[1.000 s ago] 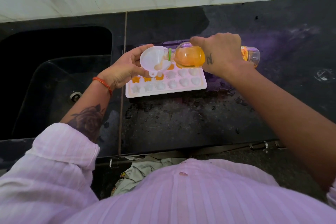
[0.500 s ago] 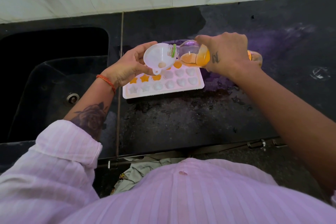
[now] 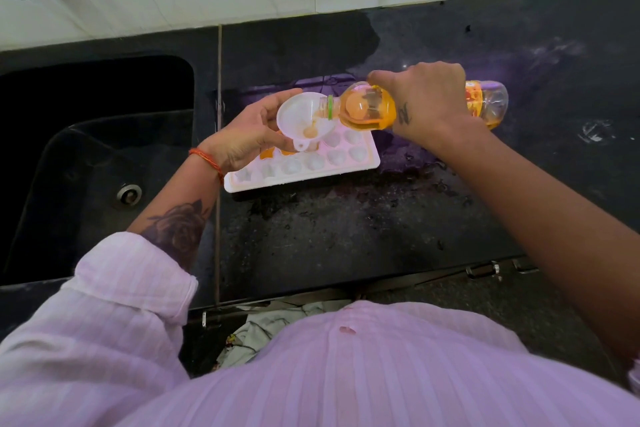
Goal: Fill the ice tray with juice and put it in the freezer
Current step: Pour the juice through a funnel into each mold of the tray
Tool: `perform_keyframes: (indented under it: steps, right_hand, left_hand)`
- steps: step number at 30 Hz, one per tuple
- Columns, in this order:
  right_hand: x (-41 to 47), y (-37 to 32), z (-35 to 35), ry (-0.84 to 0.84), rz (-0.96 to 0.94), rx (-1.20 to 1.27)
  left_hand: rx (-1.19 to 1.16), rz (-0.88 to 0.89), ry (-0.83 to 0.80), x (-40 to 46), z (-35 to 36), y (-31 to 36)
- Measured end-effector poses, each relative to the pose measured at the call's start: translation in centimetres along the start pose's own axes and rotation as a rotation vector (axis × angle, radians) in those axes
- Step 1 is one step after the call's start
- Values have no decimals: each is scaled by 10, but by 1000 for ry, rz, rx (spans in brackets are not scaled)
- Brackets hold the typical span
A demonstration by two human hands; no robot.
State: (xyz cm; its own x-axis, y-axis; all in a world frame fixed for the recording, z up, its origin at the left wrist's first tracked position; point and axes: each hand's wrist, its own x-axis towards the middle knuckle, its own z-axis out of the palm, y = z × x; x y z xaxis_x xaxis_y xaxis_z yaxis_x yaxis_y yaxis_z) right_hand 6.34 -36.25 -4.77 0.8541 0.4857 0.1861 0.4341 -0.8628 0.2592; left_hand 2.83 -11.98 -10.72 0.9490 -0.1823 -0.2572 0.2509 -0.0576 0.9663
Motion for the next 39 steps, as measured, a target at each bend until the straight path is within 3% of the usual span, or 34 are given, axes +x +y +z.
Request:
perform_keyframes:
  steps: [8, 20, 39]
  right_hand:
    - [0, -2, 3, 31, 10, 62]
    - [-6, 10, 6, -82, 114, 237]
    - [-12, 23, 10, -5, 96, 52]
  left_hand:
    - [6, 4, 13, -3, -2, 4]
    - [-1, 39, -8, 2, -1, 9]
    - [70, -14, -48, 23, 20, 13]
